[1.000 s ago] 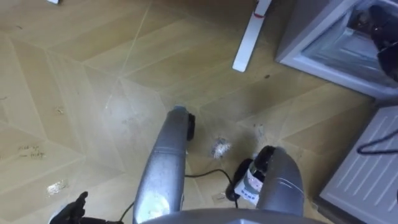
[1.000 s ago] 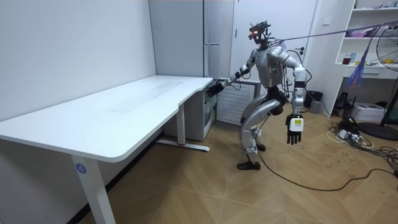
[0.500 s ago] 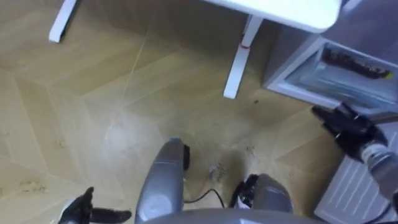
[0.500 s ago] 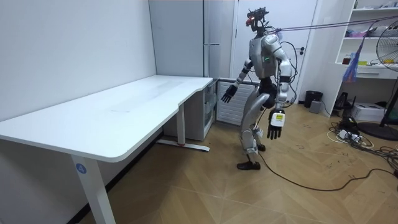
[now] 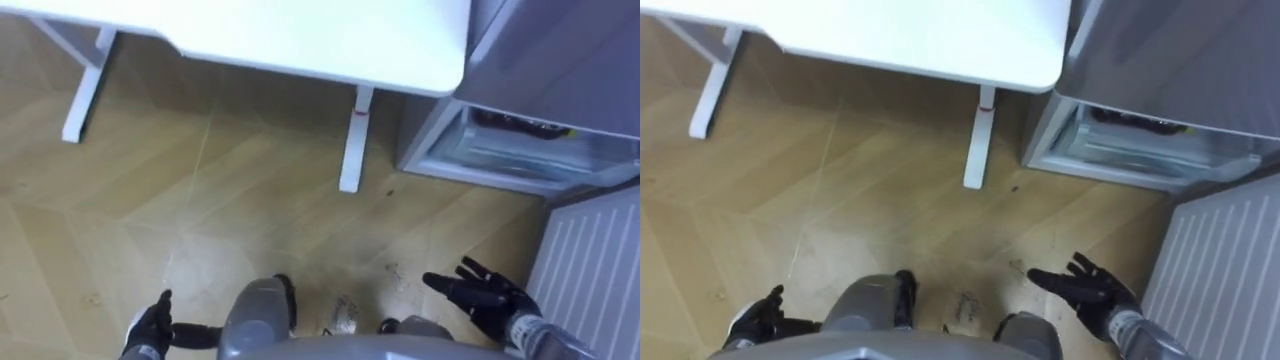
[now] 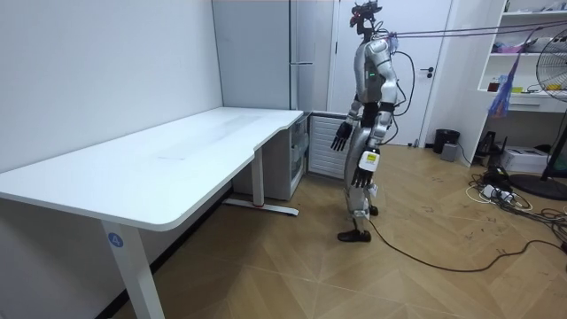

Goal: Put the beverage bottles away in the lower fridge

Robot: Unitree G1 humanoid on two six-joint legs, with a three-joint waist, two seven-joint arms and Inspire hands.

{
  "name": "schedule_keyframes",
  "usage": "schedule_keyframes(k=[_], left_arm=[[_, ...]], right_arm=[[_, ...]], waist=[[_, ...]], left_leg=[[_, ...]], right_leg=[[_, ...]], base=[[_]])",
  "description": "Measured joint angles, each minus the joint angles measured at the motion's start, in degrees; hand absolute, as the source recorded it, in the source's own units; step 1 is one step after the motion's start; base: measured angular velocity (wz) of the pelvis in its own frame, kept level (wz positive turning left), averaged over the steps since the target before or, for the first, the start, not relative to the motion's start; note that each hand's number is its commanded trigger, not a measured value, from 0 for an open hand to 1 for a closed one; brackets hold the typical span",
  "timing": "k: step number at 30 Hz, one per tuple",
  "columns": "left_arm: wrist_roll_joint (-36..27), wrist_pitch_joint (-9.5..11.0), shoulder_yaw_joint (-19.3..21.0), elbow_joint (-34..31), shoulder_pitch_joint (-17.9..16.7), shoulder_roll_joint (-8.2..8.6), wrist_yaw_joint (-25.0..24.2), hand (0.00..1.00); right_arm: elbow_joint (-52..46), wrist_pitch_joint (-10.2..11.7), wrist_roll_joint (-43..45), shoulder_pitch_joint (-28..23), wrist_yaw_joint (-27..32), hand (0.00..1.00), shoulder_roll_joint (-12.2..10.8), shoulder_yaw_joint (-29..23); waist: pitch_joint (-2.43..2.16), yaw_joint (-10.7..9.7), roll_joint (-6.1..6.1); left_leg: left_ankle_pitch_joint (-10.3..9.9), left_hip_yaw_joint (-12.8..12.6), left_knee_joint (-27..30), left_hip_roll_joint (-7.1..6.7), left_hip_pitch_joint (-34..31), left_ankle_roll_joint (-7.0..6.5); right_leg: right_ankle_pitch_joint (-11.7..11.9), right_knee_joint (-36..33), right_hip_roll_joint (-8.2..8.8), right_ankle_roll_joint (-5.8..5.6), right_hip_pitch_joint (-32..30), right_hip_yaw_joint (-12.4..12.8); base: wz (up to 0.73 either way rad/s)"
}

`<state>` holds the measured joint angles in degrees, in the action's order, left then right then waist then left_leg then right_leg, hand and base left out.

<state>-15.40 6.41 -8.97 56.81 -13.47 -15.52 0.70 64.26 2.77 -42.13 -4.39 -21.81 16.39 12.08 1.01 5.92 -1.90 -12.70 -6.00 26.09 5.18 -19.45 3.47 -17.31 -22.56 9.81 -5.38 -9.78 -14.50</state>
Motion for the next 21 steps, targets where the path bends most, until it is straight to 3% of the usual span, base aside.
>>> schedule_keyframes(k=[3, 7, 14, 21], left_arm=[[0.18, 0.94, 1.12, 1.34, -0.23, 0.72, 0.58, 0.00], [-0.15, 1.19, 2.25, 1.10, -1.58, 1.23, 2.14, 0.00], [0.06, 1.21, 2.31, 1.22, -1.66, 1.32, 4.24, 0.00], [1.50, 1.20, 2.61, 1.33, -2.01, 1.67, 5.73, 0.00]], right_arm=[[0.53, 1.03, 2.77, -0.65, -0.03, 0.00, -1.05, -0.53], [0.62, 1.38, 4.99, -3.23, 1.61, 0.00, -1.63, -2.49], [2.27, 1.36, 9.97, -3.98, 4.17, 0.00, -2.10, -4.52], [2.24, 1.30, 18.37, -4.96, 8.88, 0.00, -3.73, -6.17]], waist=[[-0.06, -1.56, -0.48], [-0.57, -2.71, -1.32], [-0.51, -4.01, -1.92], [-0.29, -4.00, -1.44]], left_leg=[[0.10, -0.51, -2.63, -0.41, 4.27, 0.07], [0.10, -1.17, -4.70, -0.78, 7.61, 0.07], [0.09, -2.24, -6.72, -0.82, 12.25, 0.09], [0.14, -2.47, -8.28, -0.75, 14.30, 0.02]], right_leg=[[1.02, 4.01, -0.09, -0.49, 4.62, -0.49], [2.38, 7.11, -0.11, -0.97, 8.28, -0.86], [3.44, 9.05, -0.12, -1.10, 11.94, -1.51], [4.53, 9.40, -0.34, -1.06, 12.51, -1.21]], base=[[-0.06], [-0.06], [-0.12], [-0.15]])
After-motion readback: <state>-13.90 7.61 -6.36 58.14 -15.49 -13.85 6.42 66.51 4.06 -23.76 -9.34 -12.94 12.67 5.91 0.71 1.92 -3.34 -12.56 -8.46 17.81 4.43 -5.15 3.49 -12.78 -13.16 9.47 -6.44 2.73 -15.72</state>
